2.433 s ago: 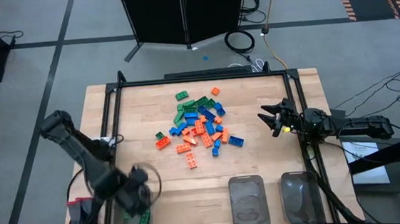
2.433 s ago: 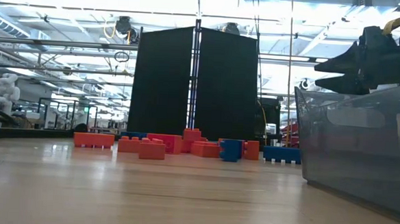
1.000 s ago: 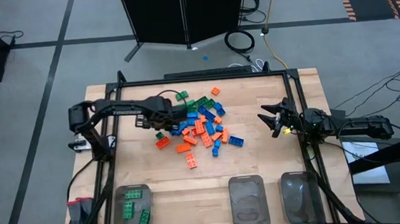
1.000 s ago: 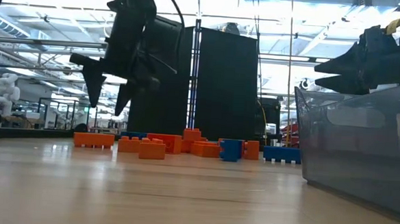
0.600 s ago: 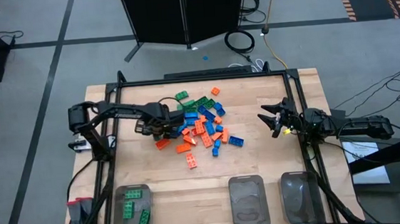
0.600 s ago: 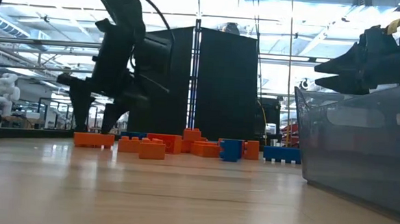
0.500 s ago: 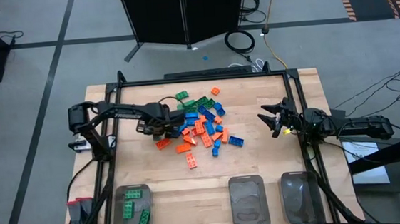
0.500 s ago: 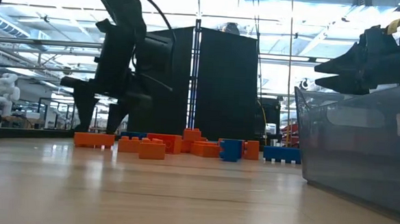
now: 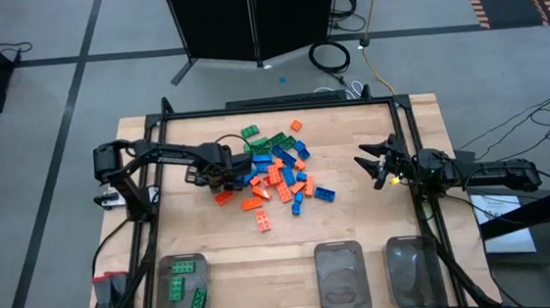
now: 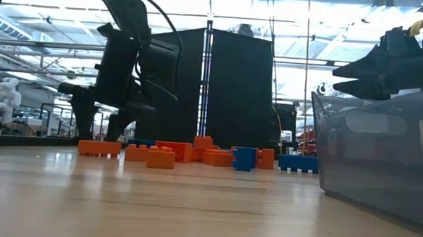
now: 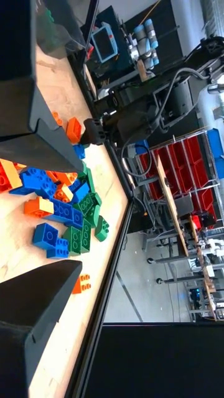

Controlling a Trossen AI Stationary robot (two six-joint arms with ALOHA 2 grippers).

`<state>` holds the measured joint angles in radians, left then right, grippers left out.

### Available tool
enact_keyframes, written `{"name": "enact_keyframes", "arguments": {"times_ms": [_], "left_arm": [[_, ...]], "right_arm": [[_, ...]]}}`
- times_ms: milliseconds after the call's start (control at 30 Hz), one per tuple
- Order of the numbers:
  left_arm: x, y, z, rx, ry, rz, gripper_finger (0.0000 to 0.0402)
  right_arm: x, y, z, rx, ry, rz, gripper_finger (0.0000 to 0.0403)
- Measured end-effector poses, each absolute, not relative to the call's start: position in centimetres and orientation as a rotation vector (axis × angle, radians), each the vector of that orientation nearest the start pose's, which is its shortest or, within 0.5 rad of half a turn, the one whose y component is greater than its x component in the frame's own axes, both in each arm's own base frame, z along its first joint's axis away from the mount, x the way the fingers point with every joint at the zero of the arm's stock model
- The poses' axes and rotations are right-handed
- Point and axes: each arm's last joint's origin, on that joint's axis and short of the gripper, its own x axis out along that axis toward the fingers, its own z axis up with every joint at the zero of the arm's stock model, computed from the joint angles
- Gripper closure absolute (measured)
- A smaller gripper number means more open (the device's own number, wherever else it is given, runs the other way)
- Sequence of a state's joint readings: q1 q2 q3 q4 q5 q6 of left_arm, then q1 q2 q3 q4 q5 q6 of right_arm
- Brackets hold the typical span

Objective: Sort blocks
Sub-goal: Put the green game piece into the left black bin

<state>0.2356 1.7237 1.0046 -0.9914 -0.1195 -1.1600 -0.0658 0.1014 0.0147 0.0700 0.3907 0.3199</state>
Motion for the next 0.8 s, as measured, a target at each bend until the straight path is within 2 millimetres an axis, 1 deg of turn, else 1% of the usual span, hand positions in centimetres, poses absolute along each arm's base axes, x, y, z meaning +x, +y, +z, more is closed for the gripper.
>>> {"name": "enact_keyframes", "arguments": {"times_ms": [200, 333, 467, 600, 800], "left_arm": [[26.4, 6.7, 15.2, -0.958, 1.344, 1.222, 0.0136], [26.3, 6.7, 15.2, -0.958, 1.344, 1.222, 0.0167], [25.7, 6.4, 14.3, -0.982, 1.365, 1.234, 0.0201], [25.4, 6.2, 13.6, -1.019, 1.354, 1.211, 0.022], [25.5, 6.3, 13.8, -1.019, 1.357, 1.211, 0.0257]], "right_arm": [[10.0, -1.8, 16.7, 0.3, -0.054, -0.455, 0.0165], [10.0, -1.8, 16.7, 0.298, -0.054, -0.456, 0.0165], [10.0, -1.8, 16.7, 0.298, -0.054, -0.455, 0.0165], [10.0, -1.8, 16.7, 0.297, -0.053, -0.456, 0.0165], [10.0, -1.8, 16.7, 0.289, -0.051, -0.456, 0.0165]]}}
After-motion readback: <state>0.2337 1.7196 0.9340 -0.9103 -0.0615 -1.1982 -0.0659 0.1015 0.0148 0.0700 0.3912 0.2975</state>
